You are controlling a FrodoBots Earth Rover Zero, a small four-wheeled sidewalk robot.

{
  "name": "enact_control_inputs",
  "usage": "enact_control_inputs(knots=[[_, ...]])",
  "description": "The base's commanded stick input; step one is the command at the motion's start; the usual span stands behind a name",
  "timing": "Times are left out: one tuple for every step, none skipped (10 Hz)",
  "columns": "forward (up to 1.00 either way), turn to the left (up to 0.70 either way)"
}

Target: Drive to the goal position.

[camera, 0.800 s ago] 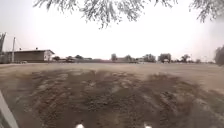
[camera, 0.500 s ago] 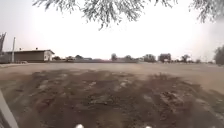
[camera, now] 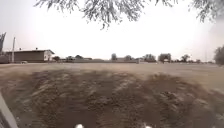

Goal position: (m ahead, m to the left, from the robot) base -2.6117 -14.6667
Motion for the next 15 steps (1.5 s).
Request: enact_control_inputs(knots=[[0.50, 0.00], [0.50, 0.00], [0.50, 0.00], [0.50, -0.16], [0.50, -0.40], [0.50, -0.50], [0.50, -0.50], [0.41, -0.50], [0.17, -0.50], [0.00, -0.50], [0.00, -0.50], [0.00, -0.50], [0.00, -0.50], [0.00, -0.50], [0.00, -0.50]])
